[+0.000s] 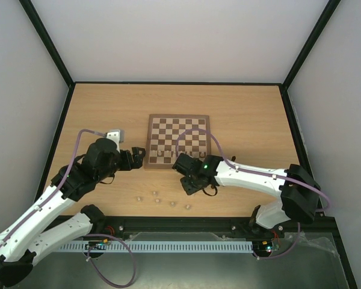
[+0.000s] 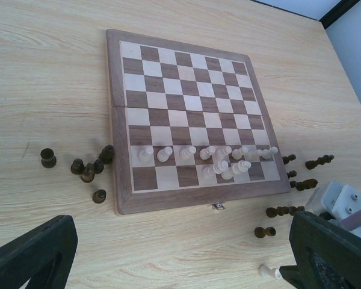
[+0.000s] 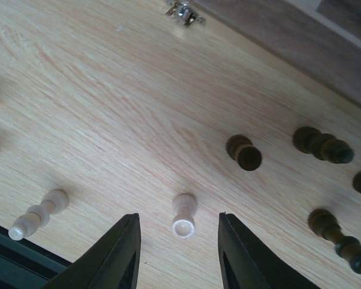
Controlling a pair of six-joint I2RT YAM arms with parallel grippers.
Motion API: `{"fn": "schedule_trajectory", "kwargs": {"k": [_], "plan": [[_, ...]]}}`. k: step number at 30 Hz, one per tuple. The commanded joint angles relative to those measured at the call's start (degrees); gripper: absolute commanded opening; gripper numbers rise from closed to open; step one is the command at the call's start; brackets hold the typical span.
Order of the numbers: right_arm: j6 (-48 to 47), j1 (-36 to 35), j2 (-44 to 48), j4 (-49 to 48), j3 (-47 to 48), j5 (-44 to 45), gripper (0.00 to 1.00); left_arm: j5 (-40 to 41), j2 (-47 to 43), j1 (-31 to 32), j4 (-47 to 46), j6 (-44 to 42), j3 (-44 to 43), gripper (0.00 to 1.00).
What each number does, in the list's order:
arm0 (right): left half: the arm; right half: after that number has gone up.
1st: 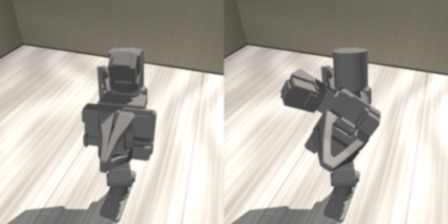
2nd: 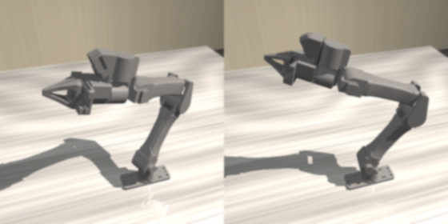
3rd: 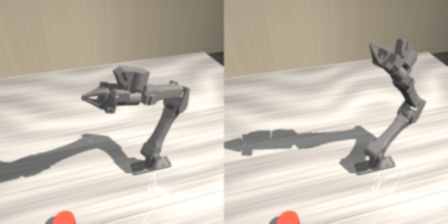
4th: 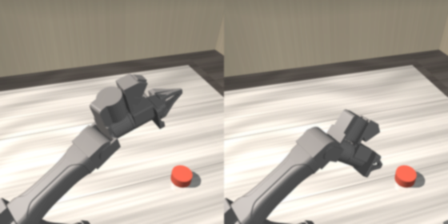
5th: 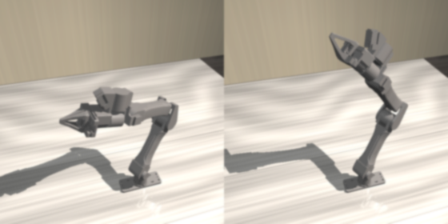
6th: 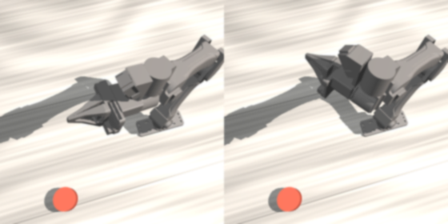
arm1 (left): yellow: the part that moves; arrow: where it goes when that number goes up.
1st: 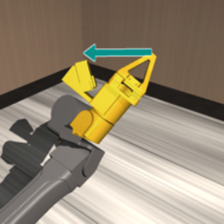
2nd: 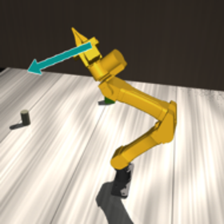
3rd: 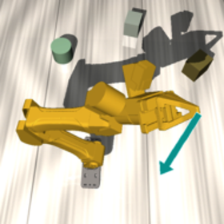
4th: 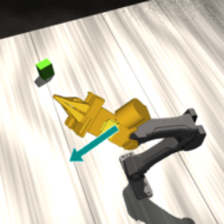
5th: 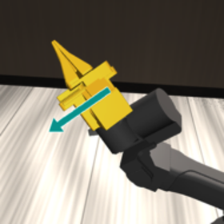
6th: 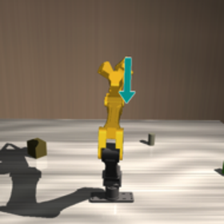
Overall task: Set up the chess pieces on the board
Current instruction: Pick up the chess piece at the center of the board.
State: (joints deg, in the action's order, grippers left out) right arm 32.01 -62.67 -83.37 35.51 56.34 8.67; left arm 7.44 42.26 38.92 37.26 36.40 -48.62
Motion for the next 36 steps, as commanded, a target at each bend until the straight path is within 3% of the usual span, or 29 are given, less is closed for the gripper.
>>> {"fn": "schedule_trajectory", "kwargs": {"k": [1, 14, 27, 36], "plan": [[1.2, -1.4, -2.1, -0.5, -1.0, -1.3, 0.36, -0.8, -0.1, -0.2, -1.4, -0.5, 1.0, 0.99], [2.3, -2.1, -7.6, -0.7, -2.3, -0.1, 0.27, -1.0, 0.0, -0.2, -2.0, -0.7, 1.7, 0.99], [2.9, -2.1, -8.5, -0.9, -3.6, -0.8, 0.24, -1.1, 0.2, -0.2, -2.3, -0.7, 2.0, 1.00], [3.0, -2.1, -7.6, 0.0, -3.3, -0.4, 0.13, -1.2, 0.5, -0.2, -2.5, -0.7, 2.1, 0.99]]}}
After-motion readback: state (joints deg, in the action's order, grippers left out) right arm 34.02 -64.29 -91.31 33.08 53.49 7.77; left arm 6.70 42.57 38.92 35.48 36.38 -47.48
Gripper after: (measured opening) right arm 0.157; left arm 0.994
